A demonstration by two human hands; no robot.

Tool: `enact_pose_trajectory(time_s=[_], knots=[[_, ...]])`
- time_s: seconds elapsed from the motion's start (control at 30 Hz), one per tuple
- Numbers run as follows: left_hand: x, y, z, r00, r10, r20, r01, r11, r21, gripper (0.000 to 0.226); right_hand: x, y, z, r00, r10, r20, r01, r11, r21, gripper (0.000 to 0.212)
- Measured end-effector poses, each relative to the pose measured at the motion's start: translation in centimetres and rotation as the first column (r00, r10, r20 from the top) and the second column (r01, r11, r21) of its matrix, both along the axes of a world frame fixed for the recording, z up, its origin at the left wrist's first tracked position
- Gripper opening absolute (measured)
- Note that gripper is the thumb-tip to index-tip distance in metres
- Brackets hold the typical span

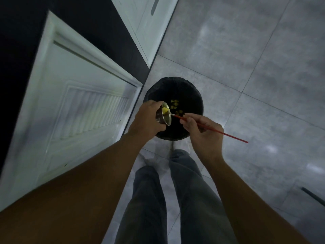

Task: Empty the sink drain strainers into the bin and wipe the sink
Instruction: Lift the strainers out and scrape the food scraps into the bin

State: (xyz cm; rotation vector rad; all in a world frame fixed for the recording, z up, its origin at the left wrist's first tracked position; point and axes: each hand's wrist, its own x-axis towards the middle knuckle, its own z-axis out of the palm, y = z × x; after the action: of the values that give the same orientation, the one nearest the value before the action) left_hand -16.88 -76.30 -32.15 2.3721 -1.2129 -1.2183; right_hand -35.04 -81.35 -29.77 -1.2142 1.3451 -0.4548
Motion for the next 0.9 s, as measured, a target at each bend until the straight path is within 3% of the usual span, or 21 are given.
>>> enact_pose_trajectory(time_s=[0.23, 0.43, 0.63, 0.9], knots=[[-0.2, -0.3, -0.3, 0.999, -0.003, 0.042, 0.003, 1.000, 0.012, 0.083, 1.2, 0.5, -0.1, 0.996, 0.085, 0.041, -0.086, 0.996, 0.038, 0.015], [0.4, -0.1, -0.5, 0.999, 0.015, 0.048, -0.016, 0.999, 0.034, 0.082, 0.3, -0.8, -0.2, 0.990, -0.059, 0.130, 0.040, 0.989, 0.145, 0.019], [0.1, -0.3, -0.6, 0.998, -0.022, 0.052, 0.020, 1.000, 0.022, 0.078, 1.4, -0.4, 0.0, 0.985, 0.113, 0.132, -0.129, 0.984, 0.126, 0.017], [0.8, -0.1, -0.9, 0.997, -0.014, 0.073, 0.011, 0.999, 0.040, 0.080, 0.9, -1.1, -0.4, 0.998, -0.028, 0.063, 0.021, 0.994, 0.107, 0.019]])
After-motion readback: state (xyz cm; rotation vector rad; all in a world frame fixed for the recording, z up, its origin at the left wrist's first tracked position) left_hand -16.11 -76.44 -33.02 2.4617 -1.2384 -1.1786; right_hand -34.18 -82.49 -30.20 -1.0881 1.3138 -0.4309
